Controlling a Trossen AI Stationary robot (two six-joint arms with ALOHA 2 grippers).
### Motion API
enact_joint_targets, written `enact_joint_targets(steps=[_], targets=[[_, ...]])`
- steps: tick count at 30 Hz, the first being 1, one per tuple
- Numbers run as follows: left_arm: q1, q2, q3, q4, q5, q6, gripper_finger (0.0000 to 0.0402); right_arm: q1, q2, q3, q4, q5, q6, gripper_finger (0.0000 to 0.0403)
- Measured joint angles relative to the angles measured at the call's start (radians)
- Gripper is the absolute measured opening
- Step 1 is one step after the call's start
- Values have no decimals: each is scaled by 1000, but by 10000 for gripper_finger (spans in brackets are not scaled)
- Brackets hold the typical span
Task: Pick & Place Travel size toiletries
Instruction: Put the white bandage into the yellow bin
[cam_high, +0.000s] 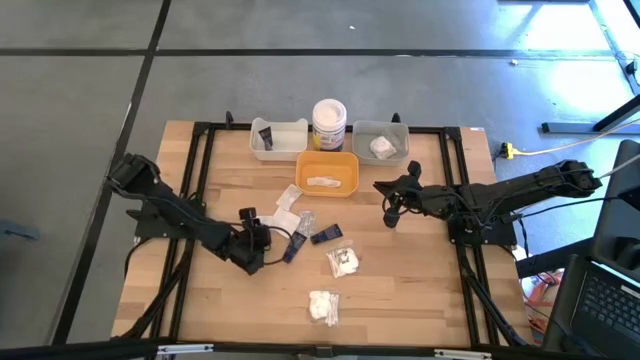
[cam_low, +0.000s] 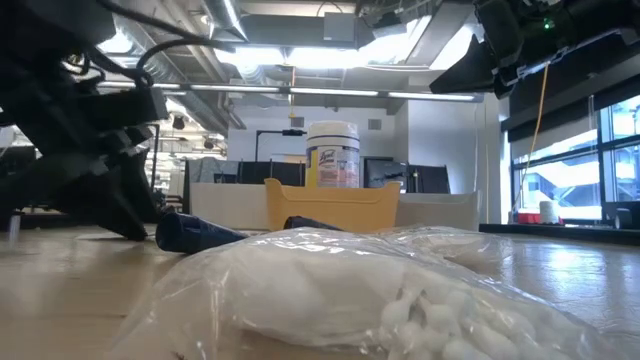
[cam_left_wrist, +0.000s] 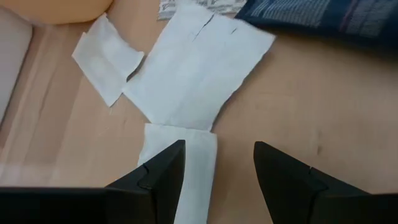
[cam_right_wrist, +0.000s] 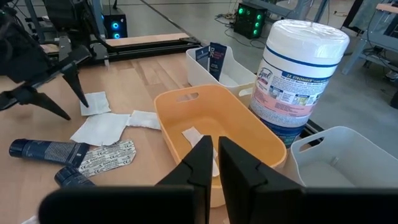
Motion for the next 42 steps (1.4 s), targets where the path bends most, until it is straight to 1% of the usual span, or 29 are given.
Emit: enact_joint_targets(steps=[5,12,18,22,29,42], targets=[[10,45,21,1,-13,-17,188,0,0,0,0,0,0,37],[10,100,47,-13,-81,-20,188,0,0,0,0,0,0,48],[11,107,61,-82,-81,-80,188,0,0,0,0,0,0,55],[11,107,61,-115,-81,-123,180,0,0,0,0,-1,0,57],[11,108,59,-111,-75,-130,147,0,0,0,0,-3,0,44],[11,109,58,-113,-57,-144,56,0,0,0,0,-3,0,23]])
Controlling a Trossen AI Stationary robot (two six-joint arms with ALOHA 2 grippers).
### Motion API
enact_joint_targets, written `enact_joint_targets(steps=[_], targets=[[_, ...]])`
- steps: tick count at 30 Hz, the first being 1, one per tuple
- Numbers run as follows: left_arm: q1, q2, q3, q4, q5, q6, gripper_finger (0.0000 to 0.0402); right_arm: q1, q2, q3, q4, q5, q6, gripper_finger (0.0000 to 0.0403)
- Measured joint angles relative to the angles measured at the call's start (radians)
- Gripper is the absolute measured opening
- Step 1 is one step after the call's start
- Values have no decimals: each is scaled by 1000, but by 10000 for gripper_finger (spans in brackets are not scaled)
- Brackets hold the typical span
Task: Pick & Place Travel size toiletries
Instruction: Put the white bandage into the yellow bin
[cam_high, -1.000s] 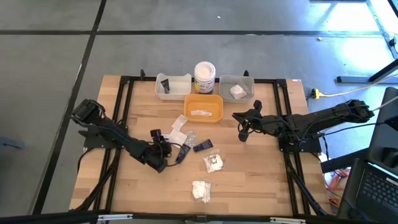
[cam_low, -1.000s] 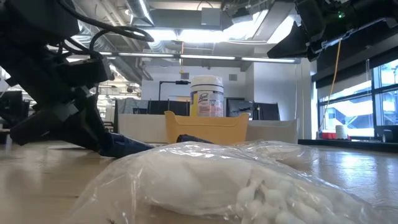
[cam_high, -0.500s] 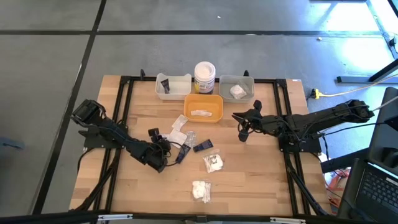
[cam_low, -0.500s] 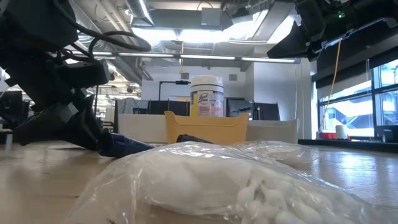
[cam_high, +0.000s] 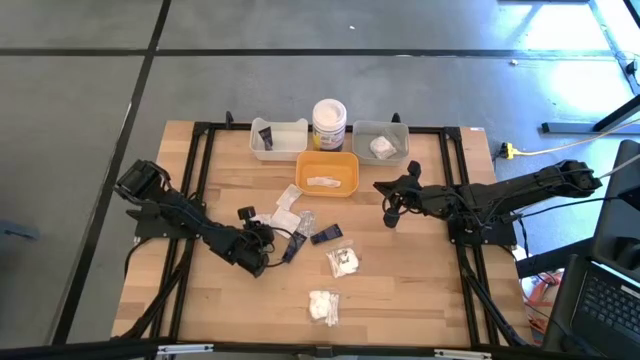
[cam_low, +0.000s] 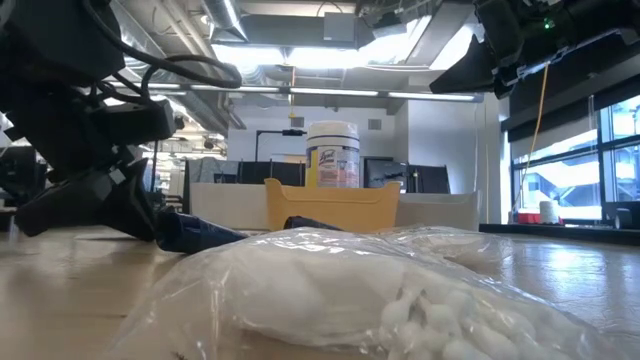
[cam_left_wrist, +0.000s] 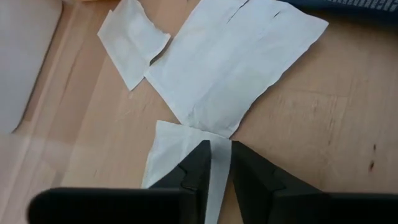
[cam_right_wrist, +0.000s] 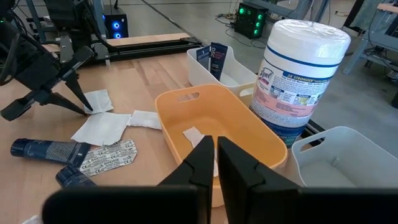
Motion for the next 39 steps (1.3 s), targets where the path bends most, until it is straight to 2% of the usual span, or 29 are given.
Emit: enact_joint_targets(steps=[7,11,15,20,24,39], targets=[[0,0,0,1,26,-1,6,0,0,0,0,0,0,24],[0,0,7,-9,28,12,4,0,0,0,0,0,0,28],[1,1,57,-99,36,32,3,0,0,0,0,0,0,29],[1,2,143,-226,-47,34,2,0,0,0,0,0,0,22],[5,0,196,-242,-121,58,2,0,0,0,0,0,0,22],[124,0,301,-210,-192,250,2,0,0,0,0,0,0,42]])
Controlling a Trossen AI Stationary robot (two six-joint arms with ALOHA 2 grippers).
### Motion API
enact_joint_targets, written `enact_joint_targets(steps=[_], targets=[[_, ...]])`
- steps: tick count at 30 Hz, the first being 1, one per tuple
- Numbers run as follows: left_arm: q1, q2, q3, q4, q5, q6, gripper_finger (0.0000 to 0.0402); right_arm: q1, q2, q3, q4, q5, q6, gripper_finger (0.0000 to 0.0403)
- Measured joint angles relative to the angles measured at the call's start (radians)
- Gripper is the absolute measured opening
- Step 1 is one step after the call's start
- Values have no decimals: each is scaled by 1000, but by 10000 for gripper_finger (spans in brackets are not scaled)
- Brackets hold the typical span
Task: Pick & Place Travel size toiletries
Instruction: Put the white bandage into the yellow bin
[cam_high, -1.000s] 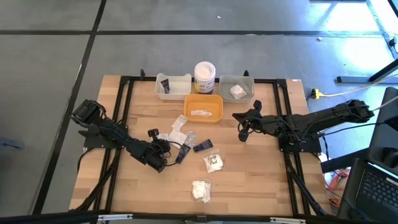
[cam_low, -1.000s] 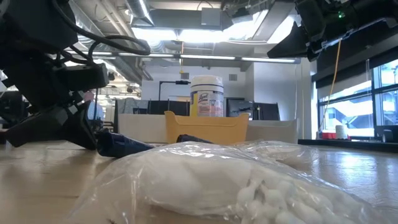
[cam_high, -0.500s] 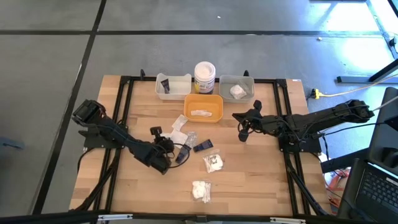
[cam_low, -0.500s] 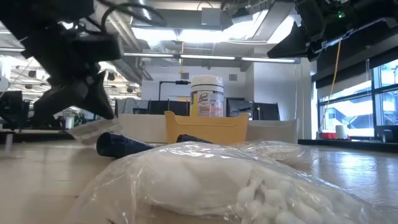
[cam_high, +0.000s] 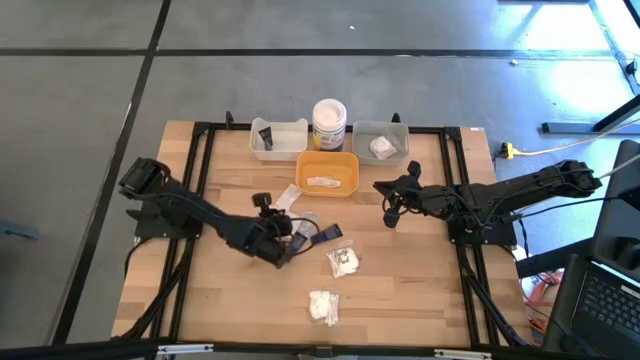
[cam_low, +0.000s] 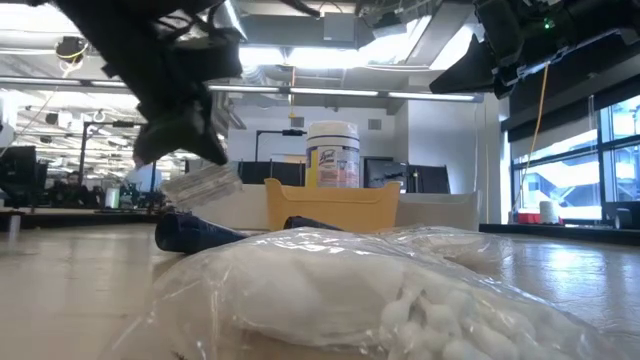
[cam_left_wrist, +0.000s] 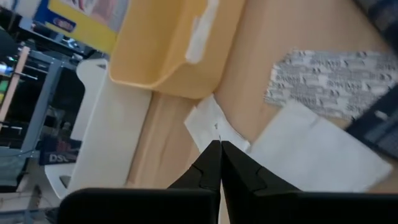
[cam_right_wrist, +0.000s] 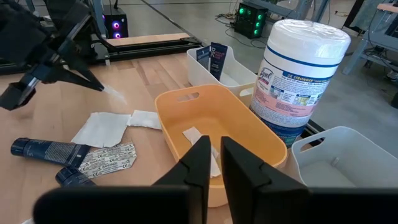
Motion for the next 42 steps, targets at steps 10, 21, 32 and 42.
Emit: enact_joint_targets(steps=[10,21,32,42], targets=[[63,0,76,95,-9,187,2,0,0,0,0,0,0,41],[127,-1,153,274,-8,431,2,0,0,0,0,0,0,23],[224,-1,153,522,75,587,2,0,0,0,0,0,0,31],[327,-2,153,645,135,632,2,0,0,0,0,0,0,43]])
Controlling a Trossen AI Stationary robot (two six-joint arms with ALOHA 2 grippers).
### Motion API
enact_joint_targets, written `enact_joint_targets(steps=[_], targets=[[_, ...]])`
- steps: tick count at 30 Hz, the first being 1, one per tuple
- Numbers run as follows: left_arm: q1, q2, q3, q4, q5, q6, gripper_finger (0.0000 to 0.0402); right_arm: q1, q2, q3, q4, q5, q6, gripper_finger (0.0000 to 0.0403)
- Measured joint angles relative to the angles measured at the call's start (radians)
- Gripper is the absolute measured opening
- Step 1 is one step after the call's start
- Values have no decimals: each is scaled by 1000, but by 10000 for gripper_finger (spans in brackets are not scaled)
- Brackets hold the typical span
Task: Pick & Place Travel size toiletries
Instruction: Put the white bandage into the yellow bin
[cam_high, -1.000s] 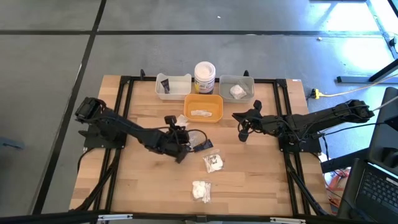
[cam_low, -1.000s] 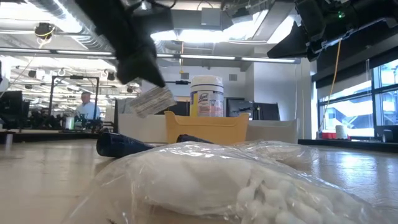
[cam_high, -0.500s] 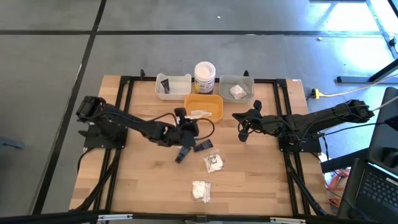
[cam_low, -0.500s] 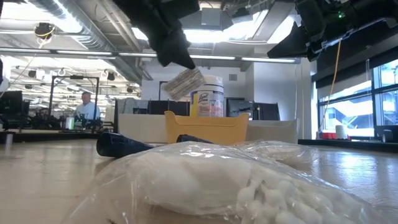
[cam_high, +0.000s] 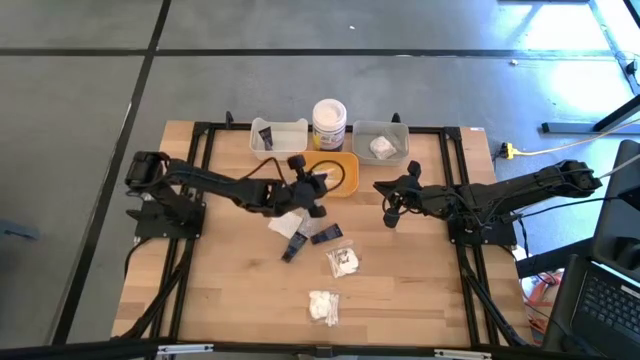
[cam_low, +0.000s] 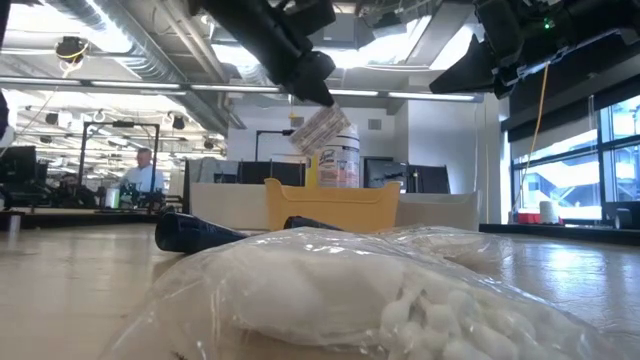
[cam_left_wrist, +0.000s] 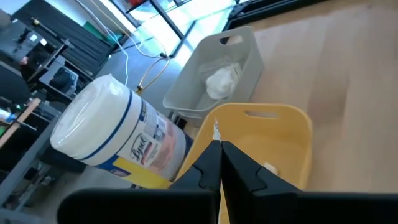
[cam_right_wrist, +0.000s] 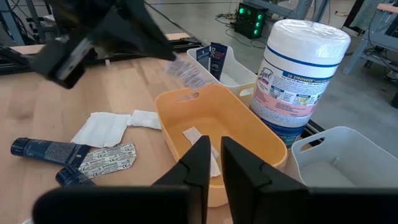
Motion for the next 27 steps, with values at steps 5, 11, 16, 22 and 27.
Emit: enact_joint_targets(steps=[5,11,16,22,27], targets=[[56,0,0,16,52,-1,2,0,0,0,0,0,0,46],[114,0,0,17,114,-36,2,0,0,0,0,0,0,35],[151,0,0,17,188,-87,2,0,0,0,0,0,0,26],[169,54,0,73,206,-98,2,0,0,0,0,0,0,23],[177,125,0,92,155,-95,2,0,0,0,0,0,0,29]])
